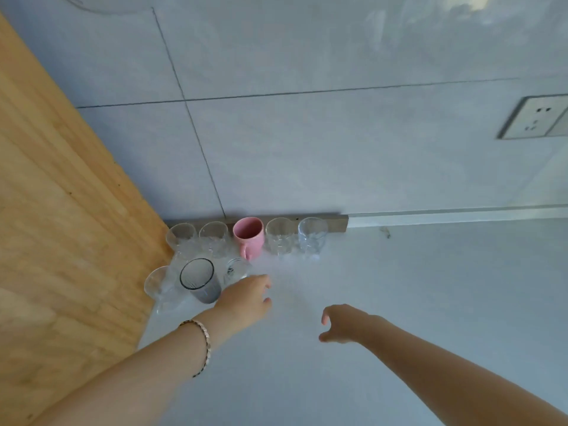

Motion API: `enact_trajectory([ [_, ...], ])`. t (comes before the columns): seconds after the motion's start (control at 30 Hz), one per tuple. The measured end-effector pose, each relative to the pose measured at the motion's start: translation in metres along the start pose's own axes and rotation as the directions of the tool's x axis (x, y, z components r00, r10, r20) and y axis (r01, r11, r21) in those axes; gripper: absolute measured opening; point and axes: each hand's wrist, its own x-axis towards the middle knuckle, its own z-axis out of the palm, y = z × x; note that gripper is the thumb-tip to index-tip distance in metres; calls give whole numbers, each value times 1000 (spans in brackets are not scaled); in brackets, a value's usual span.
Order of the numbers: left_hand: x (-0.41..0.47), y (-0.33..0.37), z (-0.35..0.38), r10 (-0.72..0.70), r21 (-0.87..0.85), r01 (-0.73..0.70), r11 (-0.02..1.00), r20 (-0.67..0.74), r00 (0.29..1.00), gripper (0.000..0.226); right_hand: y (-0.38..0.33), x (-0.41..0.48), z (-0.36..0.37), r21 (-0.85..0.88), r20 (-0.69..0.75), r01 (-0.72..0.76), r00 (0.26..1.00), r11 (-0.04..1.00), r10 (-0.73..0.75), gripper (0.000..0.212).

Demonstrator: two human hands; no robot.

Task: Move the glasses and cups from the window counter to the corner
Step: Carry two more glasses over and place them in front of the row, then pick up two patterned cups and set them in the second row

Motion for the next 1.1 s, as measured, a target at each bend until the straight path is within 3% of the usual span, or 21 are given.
enact_trajectory([
  [0.1, -1, 75, 27, 75, 65, -89, 994, 192, 978, 35, 74, -48, 8, 65, -21, -115, 993, 991, 116, 46],
  [0.27, -23, 225, 84, 267, 88, -304, 949, 289, 919, 32, 214, -159, 36, 240, -102, -319, 931, 917, 350, 42],
  [0.43, -80, 393, 162, 458, 72, -513, 855, 360, 813, 31, 352, -307, 93, 443, -130, -476, 804, 760, 580, 42],
  [0.6, -157, 541, 243, 600, 107, -708, 698, 454, 659, 31, 452, -449, 174, 584, -46, -630, 604, 512, 796, 28],
  [0.67, -190, 588, 273, 623, 120, -761, 637, 500, 601, 30, 480, -502, 212, 680, 6, -629, 518, 376, 855, 21],
  [0.73, -221, 629, 300, 642, 124, -806, 579, 539, 545, 30, 502, -550, 247, 727, 56, -635, 435, 262, 899, 34],
  [0.87, -276, 700, 350, 682, 121, -894, 431, 606, 410, 35, 540, -616, 309, 757, 137, -642, 337, 121, 932, 42],
  [1.1, -355, 810, 437, 759, 20, -966, 257, 615, 214, 81, 603, -665, 370, 834, 275, -535, 200, -130, 940, 39],
])
